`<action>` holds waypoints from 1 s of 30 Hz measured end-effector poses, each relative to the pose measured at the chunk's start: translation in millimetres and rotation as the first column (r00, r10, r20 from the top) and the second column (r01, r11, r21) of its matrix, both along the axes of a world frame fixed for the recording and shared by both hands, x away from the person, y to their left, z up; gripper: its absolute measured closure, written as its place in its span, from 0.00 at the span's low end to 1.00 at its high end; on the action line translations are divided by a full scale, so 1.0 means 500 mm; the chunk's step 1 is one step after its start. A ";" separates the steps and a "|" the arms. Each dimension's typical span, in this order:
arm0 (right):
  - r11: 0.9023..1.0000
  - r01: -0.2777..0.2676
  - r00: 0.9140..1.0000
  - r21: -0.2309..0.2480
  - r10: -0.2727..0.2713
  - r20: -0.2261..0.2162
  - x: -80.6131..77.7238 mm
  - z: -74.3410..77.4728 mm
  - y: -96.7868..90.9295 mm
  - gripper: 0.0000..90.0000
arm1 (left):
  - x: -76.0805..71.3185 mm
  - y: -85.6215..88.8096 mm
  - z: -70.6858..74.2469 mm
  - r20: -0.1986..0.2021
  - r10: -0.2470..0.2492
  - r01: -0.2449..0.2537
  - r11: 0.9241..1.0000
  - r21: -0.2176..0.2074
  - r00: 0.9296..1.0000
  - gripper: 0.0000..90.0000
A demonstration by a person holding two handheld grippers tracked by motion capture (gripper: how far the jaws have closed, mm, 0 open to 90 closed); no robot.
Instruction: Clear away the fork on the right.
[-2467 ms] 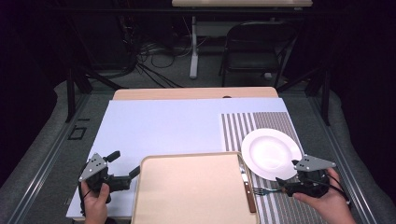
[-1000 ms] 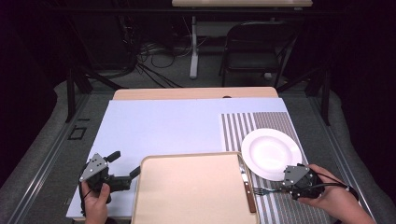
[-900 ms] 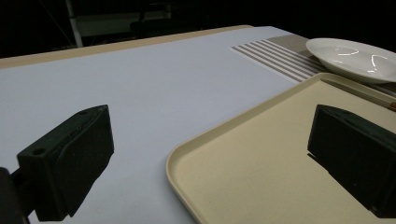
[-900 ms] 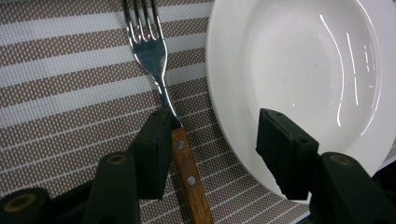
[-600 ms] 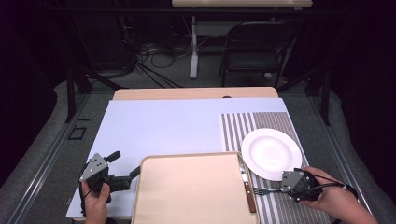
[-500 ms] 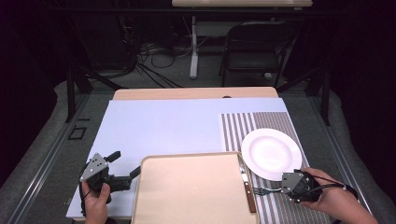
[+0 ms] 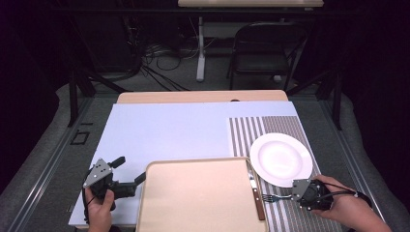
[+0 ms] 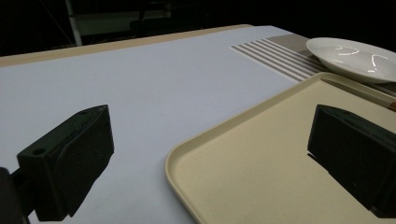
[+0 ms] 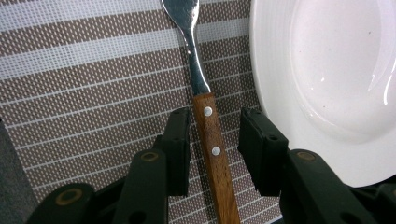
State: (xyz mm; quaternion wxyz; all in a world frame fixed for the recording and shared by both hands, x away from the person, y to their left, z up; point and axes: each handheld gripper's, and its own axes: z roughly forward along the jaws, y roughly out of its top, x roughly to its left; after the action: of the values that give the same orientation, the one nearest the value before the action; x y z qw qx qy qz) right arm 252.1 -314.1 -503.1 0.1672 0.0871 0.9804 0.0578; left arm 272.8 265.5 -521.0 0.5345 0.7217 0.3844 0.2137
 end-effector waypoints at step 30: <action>0.998 0.002 0.998 -0.064 -0.005 -0.057 0.024 -0.036 -0.001 0.77 | 0.001 0.001 -0.001 0.006 0.004 -0.004 1.000 -0.002 1.000 0.00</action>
State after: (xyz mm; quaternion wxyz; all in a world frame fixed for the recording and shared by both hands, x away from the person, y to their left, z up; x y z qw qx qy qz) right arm 264.1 -314.6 -521.1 0.1420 0.0851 0.9859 0.0236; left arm 273.1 266.1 -521.3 0.5360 0.7197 0.3844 0.2168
